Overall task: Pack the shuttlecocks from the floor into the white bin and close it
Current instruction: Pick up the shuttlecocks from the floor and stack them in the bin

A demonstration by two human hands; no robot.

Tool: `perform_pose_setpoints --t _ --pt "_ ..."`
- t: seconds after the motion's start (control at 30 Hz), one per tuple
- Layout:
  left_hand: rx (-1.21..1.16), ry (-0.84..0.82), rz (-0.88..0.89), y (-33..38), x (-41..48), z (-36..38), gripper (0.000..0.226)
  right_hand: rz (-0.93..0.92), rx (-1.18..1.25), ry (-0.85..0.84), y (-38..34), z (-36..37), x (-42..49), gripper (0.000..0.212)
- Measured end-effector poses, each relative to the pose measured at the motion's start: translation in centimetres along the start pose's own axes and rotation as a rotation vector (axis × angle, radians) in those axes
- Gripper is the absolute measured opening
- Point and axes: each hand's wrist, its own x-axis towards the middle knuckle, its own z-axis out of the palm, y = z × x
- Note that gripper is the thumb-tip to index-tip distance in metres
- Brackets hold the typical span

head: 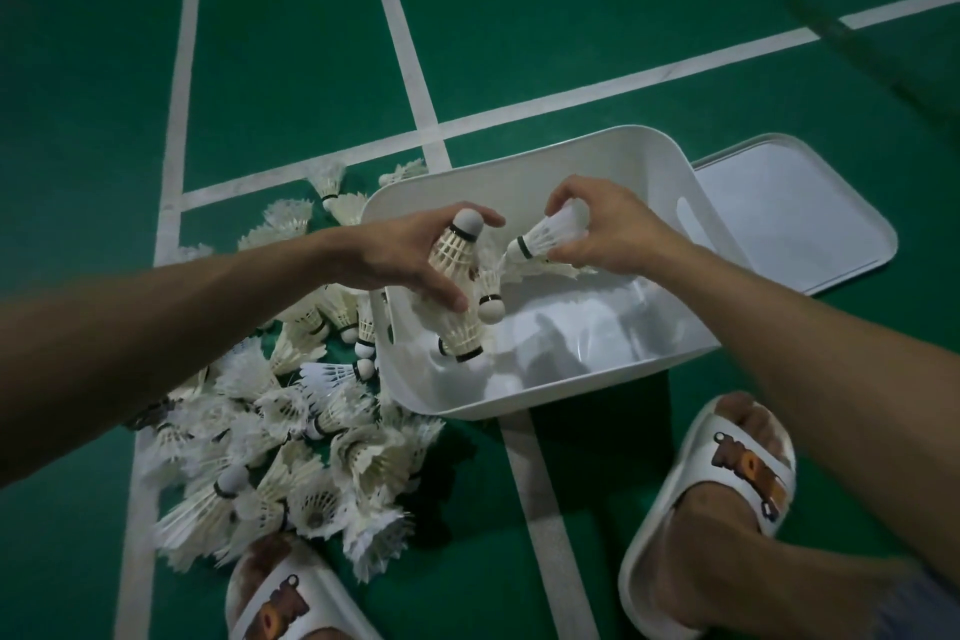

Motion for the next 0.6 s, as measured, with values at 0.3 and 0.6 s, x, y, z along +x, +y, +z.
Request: perform_pose_setpoints --t 0.3,0.6 --pt "0.279 0.079 -0.124 -0.2 1.7 -0.5 0.083 0.006 -0.322 -0.271 0.7 3.6 -0.1 0.047" --pt "0.436 0.104 -0.154 -0.9 2.9 -0.6 0.079 0.132 -0.413 -0.396 1.5 6.9 1.4 0.056"
